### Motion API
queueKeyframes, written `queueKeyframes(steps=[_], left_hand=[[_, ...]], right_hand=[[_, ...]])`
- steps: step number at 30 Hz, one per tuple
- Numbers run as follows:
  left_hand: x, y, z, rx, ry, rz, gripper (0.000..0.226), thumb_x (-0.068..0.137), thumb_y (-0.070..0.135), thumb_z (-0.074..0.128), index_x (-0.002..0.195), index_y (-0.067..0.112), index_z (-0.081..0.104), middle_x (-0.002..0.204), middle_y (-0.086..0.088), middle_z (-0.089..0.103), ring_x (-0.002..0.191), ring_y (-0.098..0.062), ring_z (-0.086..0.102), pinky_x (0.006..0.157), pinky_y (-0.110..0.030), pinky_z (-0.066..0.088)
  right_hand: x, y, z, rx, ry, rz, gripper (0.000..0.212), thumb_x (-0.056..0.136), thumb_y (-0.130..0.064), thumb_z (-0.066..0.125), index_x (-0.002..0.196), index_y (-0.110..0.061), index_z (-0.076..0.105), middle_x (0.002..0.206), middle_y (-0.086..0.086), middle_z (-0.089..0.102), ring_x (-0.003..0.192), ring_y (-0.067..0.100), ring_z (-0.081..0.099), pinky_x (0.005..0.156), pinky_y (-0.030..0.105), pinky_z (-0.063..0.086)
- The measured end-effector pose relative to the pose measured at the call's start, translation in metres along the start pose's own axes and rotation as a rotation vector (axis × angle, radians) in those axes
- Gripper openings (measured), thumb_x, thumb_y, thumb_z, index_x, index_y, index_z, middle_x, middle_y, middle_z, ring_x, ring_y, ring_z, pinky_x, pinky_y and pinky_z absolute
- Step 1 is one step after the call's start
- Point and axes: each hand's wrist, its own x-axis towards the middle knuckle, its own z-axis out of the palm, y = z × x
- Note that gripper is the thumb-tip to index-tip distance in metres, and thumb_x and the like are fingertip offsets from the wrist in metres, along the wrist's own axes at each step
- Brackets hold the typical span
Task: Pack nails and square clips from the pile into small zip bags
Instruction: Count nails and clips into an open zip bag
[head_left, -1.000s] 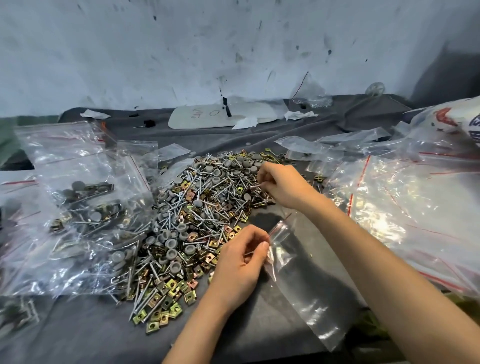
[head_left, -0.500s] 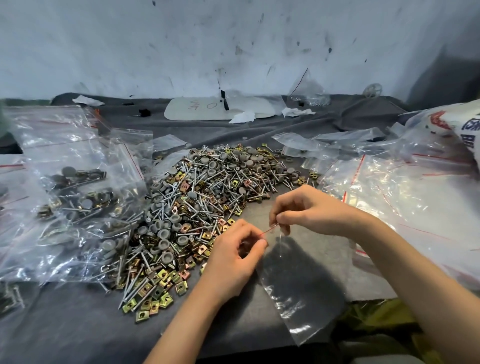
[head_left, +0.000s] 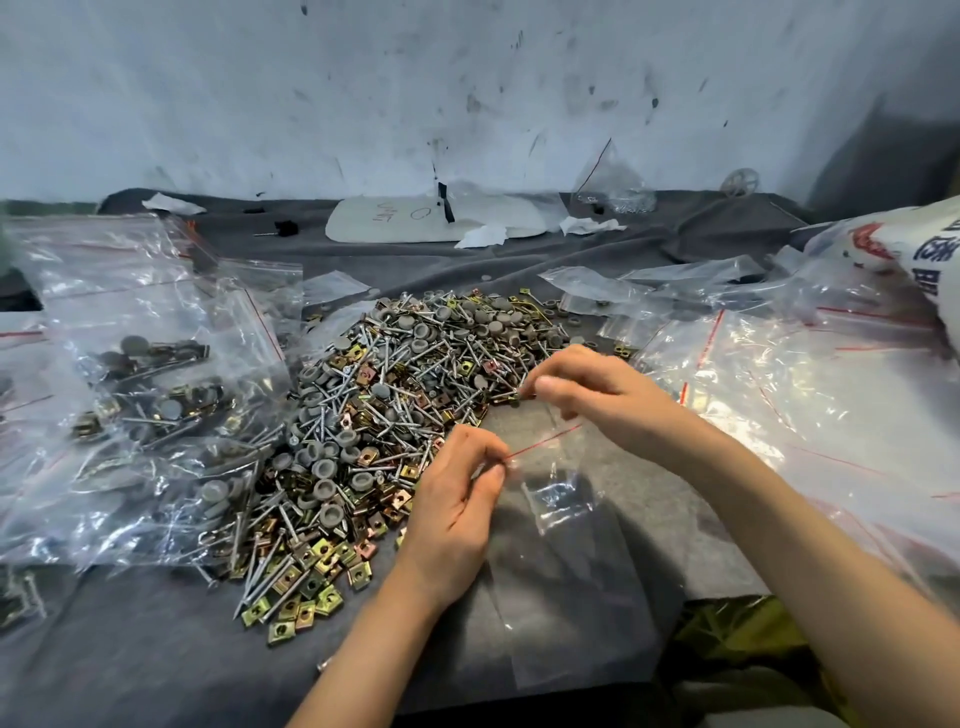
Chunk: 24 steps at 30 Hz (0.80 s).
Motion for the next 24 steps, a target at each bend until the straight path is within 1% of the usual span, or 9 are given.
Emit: queueKeyframes(steps=[2, 5, 8, 11, 14, 16, 19, 22, 24], left_hand=[[0.001, 0.001, 0.000, -0.018, 0.037, -0.024, 0.012, 0.086, 0.009, 0.044, 0.089, 0.006, 0.056, 0.089, -0.011, 0.055, 0.085, -0.027, 0.056, 0.078, -0.048, 0.046], [0.001, 0.002, 0.000, -0.006, 0.085, -0.014, 0.013, 0.087, 0.008, 0.043, 0.087, 0.006, 0.055, 0.086, -0.010, 0.055, 0.082, -0.024, 0.055, 0.077, -0.043, 0.044], [0.001, 0.003, 0.000, -0.082, 0.115, -0.075, 0.014, 0.089, 0.013, 0.041, 0.089, 0.012, 0.054, 0.086, -0.010, 0.058, 0.087, -0.025, 0.059, 0.081, -0.045, 0.047], [0.001, 0.003, 0.001, -0.090, 0.107, -0.094, 0.014, 0.090, 0.014, 0.040, 0.089, 0.016, 0.054, 0.086, -0.009, 0.059, 0.087, -0.025, 0.060, 0.083, -0.047, 0.049], [0.002, 0.001, 0.001, -0.088, 0.112, -0.102, 0.014, 0.090, 0.015, 0.041, 0.089, 0.015, 0.054, 0.087, -0.010, 0.059, 0.087, -0.026, 0.060, 0.082, -0.048, 0.049], [0.002, 0.000, 0.001, -0.078, 0.112, -0.108, 0.014, 0.090, 0.015, 0.041, 0.090, 0.014, 0.055, 0.087, -0.009, 0.059, 0.088, -0.026, 0.060, 0.082, -0.047, 0.049], [0.002, -0.002, 0.001, -0.030, 0.109, -0.084, 0.014, 0.090, 0.013, 0.042, 0.091, 0.010, 0.055, 0.086, -0.008, 0.058, 0.085, -0.023, 0.058, 0.079, -0.039, 0.047], [0.002, 0.000, 0.002, 0.067, 0.121, -0.013, 0.012, 0.089, 0.006, 0.043, 0.090, 0.005, 0.054, 0.085, -0.007, 0.054, 0.081, -0.014, 0.051, 0.073, -0.021, 0.041], [0.003, -0.001, 0.003, 0.106, 0.128, 0.010, 0.011, 0.089, 0.005, 0.043, 0.091, 0.005, 0.054, 0.086, -0.006, 0.053, 0.080, -0.012, 0.050, 0.072, -0.018, 0.039]], right_hand=[[0.012, 0.014, 0.005, -0.078, 0.152, 0.049, 0.009, 0.091, -0.020, 0.059, 0.092, -0.022, 0.067, 0.099, 0.001, 0.063, 0.090, 0.018, 0.059, 0.083, 0.030, 0.047], [0.029, 0.035, 0.017, -0.285, 0.148, 0.147, 0.023, 0.087, -0.003, 0.058, 0.100, -0.019, 0.068, 0.105, 0.005, 0.063, 0.093, 0.018, 0.057, 0.087, 0.036, 0.048], [0.042, 0.046, 0.032, -0.406, 0.148, 0.127, 0.025, 0.090, -0.005, 0.056, 0.107, -0.019, 0.066, 0.107, 0.005, 0.058, 0.092, 0.017, 0.054, 0.080, 0.033, 0.047], [0.052, 0.049, 0.040, -0.474, 0.180, 0.100, 0.019, 0.089, -0.008, 0.059, 0.105, -0.017, 0.066, 0.105, 0.005, 0.056, 0.095, 0.024, 0.056, 0.082, 0.042, 0.049], [0.056, 0.052, 0.043, -0.509, 0.208, 0.059, 0.014, 0.088, -0.006, 0.061, 0.100, -0.013, 0.066, 0.103, 0.006, 0.056, 0.095, 0.025, 0.055, 0.081, 0.042, 0.049], [0.053, 0.051, 0.042, -0.466, 0.218, 0.036, 0.011, 0.087, -0.006, 0.063, 0.097, -0.010, 0.066, 0.101, 0.008, 0.059, 0.093, 0.024, 0.057, 0.082, 0.042, 0.049], [0.044, 0.041, 0.033, -0.256, 0.287, 0.038, 0.009, 0.085, -0.009, 0.069, 0.093, -0.009, 0.068, 0.090, 0.006, 0.068, 0.083, 0.020, 0.063, 0.083, 0.041, 0.052], [0.033, 0.017, 0.012, -0.055, 0.300, -0.002, 0.011, 0.084, -0.009, 0.070, 0.090, -0.019, 0.070, 0.085, -0.002, 0.070, 0.082, 0.014, 0.066, 0.083, 0.034, 0.055], [0.025, -0.004, -0.001, -0.005, 0.243, -0.097, 0.018, 0.083, -0.007, 0.070, 0.089, -0.024, 0.072, 0.085, -0.006, 0.070, 0.083, 0.014, 0.066, 0.081, 0.029, 0.054]])
